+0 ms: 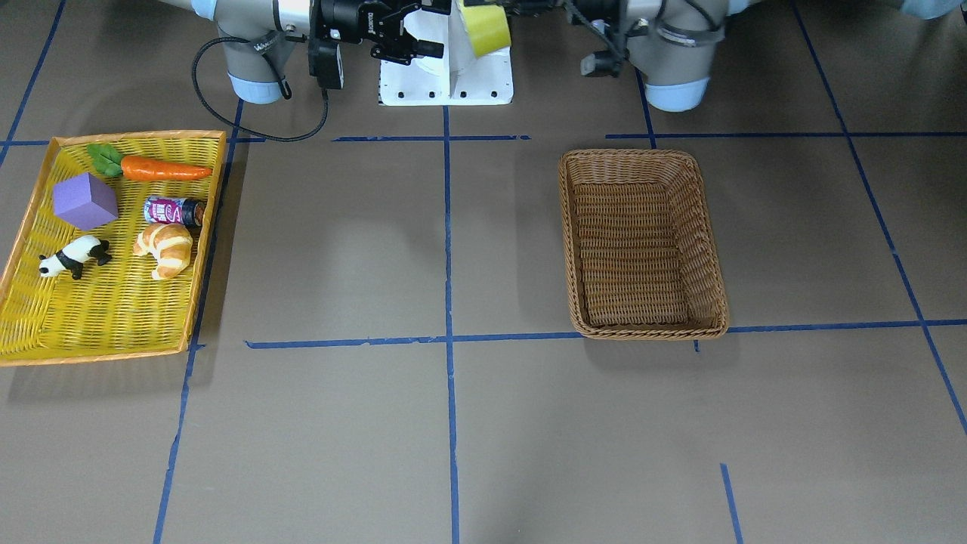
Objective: Move tape to another basket
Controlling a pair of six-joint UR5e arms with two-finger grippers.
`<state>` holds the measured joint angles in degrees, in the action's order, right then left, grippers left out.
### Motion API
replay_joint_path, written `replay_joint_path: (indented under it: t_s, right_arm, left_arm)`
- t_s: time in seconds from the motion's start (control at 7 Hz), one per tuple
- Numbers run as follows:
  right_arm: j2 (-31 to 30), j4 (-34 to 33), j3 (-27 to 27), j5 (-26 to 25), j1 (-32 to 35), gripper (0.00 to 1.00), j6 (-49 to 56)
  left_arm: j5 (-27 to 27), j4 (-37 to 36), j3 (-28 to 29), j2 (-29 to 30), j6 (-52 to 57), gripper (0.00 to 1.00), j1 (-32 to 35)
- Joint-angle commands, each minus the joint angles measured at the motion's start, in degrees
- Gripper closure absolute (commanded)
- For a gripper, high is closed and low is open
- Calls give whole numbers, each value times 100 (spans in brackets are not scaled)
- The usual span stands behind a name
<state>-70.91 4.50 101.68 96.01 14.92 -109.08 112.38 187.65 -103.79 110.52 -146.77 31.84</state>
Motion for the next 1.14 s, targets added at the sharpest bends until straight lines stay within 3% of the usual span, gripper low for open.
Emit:
replay_joint_path:
  t_s: [0.0, 0.29, 0.43, 0.57, 1.0]
  right_arm:
    - [16, -569, 45, 275, 465, 0, 27]
    - [435, -2802, 333, 1895, 1736, 0, 358]
    - [559, -3963, 439, 2226, 1942, 0, 1171]
    - [578, -4984, 623, 2203, 2058, 0, 1884]
    - [543, -6781, 722, 2281, 2786, 0, 3353]
  left_arm:
    - [1350, -288, 411, -75, 60, 100, 1135]
    - [2563, -1469, 509, 4, 723, 100, 1657]
    - [2735, -2225, 448, 22, 1268, 100, 1676]
    - [2763, -2833, 457, 13, 1779, 100, 1755]
    - [2711, -4636, 439, -48, 3983, 100, 1747]
